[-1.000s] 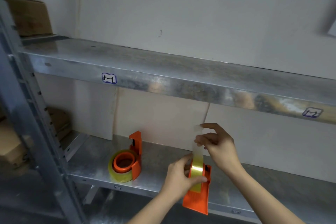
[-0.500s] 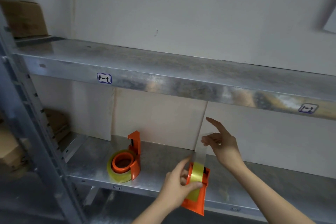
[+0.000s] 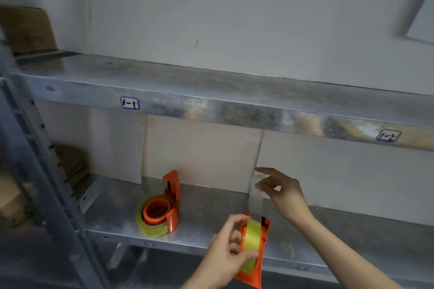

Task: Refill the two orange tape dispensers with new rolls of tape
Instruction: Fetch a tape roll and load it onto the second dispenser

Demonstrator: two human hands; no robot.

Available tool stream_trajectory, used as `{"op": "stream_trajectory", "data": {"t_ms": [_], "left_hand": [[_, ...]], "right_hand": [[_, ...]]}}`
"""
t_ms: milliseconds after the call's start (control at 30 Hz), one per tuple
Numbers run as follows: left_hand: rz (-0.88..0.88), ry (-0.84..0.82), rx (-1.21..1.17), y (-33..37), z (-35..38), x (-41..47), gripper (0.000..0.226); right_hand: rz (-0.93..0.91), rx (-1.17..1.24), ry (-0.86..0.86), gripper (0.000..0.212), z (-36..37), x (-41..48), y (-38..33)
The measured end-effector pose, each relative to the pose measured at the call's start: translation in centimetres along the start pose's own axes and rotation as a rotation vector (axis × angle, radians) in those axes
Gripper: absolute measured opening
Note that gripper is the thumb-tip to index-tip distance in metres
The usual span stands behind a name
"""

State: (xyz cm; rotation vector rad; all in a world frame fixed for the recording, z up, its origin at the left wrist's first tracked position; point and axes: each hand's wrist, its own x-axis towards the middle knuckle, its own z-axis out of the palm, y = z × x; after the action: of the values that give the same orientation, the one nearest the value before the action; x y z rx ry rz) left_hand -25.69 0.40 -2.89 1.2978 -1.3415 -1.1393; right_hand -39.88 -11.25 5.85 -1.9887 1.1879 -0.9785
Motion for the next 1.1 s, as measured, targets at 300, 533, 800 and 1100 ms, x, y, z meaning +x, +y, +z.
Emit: {"op": "stream_trajectory", "data": {"t_ms": [300, 533, 800, 1100], "left_hand": [[0.073, -0.081, -0.001, 4.6, -0.3, -2.7, 0.079], [0.161, -0.078, 0.052, 7.4, -0.3, -5.2, 0.079], [0.298, -0.121, 0.039, 10.1, 0.0, -7.6, 0.079], [0.411, -0.114, 0.090, 12.7, 1.6, -10.2, 0.083]], "right_hand": [[0.004, -0.018, 0.113, 0.042, -2.7, -0.1, -1.1], [-0.038, 0.025, 0.153, 0.047, -4.6, -2.2, -3.5], [-0.026, 0.134, 0.221, 0.035, -6.4, -5.3, -5.7], [-0.071, 0.118, 0.249, 0.035, -10.4, -8.5, -8.1]]}}
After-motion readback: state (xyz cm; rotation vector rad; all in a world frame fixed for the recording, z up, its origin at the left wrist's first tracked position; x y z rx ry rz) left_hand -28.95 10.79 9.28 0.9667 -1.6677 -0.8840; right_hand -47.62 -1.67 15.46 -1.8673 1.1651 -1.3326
